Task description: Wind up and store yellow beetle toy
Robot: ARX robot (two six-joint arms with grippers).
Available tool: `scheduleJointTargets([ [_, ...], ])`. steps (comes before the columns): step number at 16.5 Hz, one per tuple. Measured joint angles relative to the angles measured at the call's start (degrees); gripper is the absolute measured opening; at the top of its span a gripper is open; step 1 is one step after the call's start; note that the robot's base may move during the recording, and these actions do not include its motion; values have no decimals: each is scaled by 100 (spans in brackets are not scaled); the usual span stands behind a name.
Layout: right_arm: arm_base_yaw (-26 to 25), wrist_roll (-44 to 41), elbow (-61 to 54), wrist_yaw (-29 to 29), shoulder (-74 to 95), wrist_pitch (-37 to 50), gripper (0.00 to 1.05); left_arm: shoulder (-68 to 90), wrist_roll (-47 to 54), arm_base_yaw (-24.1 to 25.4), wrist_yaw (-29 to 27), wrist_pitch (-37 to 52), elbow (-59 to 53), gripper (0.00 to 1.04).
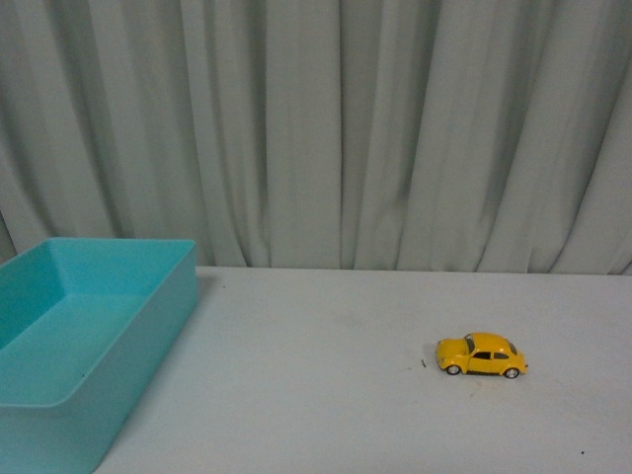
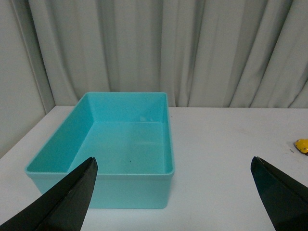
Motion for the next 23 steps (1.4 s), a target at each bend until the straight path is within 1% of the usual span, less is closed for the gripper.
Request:
scheduleJointTargets([
  [23,0,0,0,0,2,-4,98,0,0,0,0,-9,0,98],
])
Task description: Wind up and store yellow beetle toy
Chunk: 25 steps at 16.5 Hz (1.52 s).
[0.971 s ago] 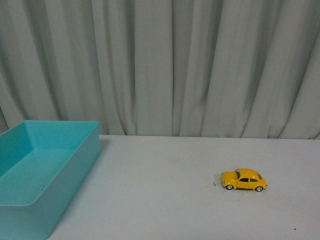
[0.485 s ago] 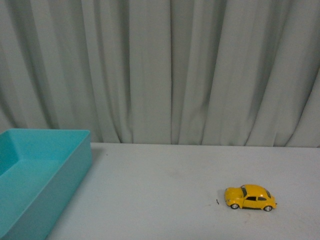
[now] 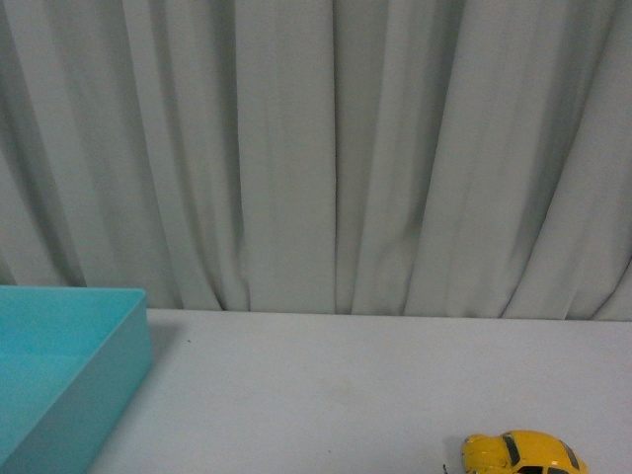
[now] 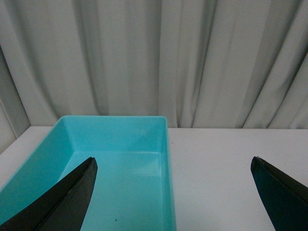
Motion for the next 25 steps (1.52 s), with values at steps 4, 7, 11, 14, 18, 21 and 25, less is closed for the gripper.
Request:
scheduleJointTargets([
  [4,0,0,0,0,0,2,98,0,0,0,0,2,0,98],
  [7,0,0,2,0,0,0,98,0,0,0,0,2,0,98],
  [11,-2,4,2,-7,2,-17,98,0,0,0,0,2,0,98],
  [14,-2026,450,101,-1624,2929,2424,98,0,0,0,0,4,0,98],
  [18,-2809,-85,2162,-2192,8400,6304,98,0,0,0,0,4,0,98],
  [21,-2063,-76,3364,-2730,9632,5571,98,0,0,0,-2,2,0,98],
  [25,-1231,-1069,5106,-4325,10266,3698,98,0,0,0,-2,2,0,98],
])
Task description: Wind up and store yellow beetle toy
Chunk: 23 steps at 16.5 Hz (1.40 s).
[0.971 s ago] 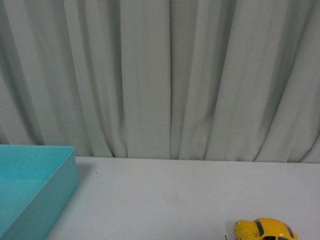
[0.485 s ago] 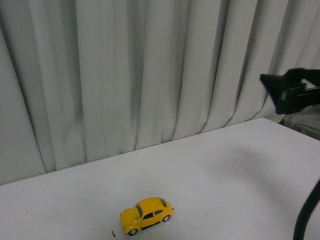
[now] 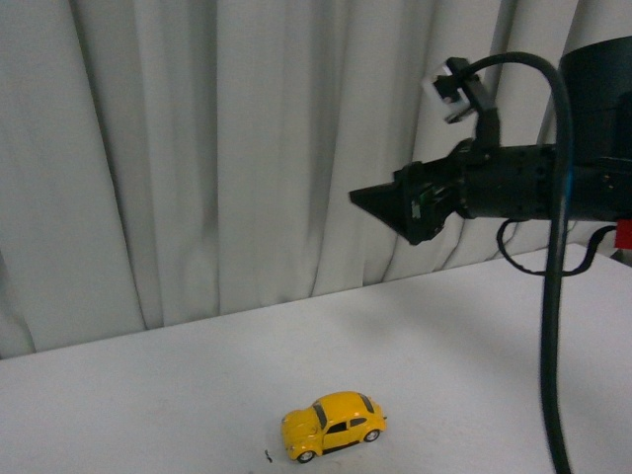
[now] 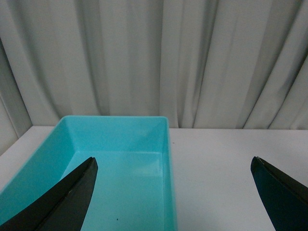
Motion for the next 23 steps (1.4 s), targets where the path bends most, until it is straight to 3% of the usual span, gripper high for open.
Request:
scheduleJointTargets([
  [3,144,-1738,752,-1069,214,-2129,98,0,0,0,2,0,0,98],
  [7,140,-4179,1554,-1078,660,-4625,98,0,0,0,2,0,0,98],
  [8,225,-6457,1939,-813,1239,-6415,98,0,0,0,2,0,0,98],
  [9,361,-7910,2304,-544,1705,-7132,98,0,0,0,2,0,0,98],
  [10,511,-8572,2802,-295,2264,-7558,98,0,0,0,2,0,0,98],
  [11,595,-8741,3244,-37,2647,-7991,98,0,0,0,0,2,0,98],
  [13,643,-8771,3495,328,3029,-7969,98,0,0,0,2,0,0,98],
  [23,754,-8782,3495,315,3060,-7768,98,0,0,0,0,0,0,98],
])
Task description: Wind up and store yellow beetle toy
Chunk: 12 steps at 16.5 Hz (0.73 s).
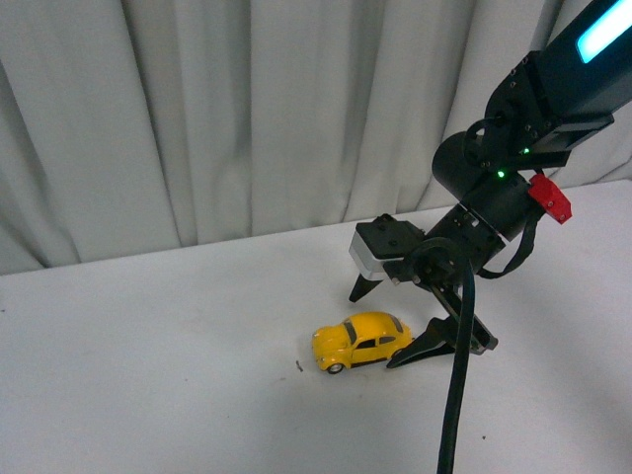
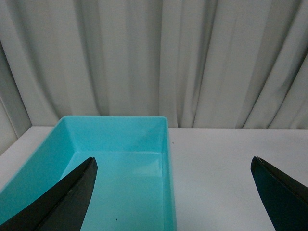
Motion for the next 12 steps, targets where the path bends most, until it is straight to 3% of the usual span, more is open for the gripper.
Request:
scheduleJointTargets([
  [10,146,184,-31,76,61,186,98,0,0,0,2,2,0,98],
  [12,146,315,-76,127,61,212,81,0,0,0,2,0,0,98],
])
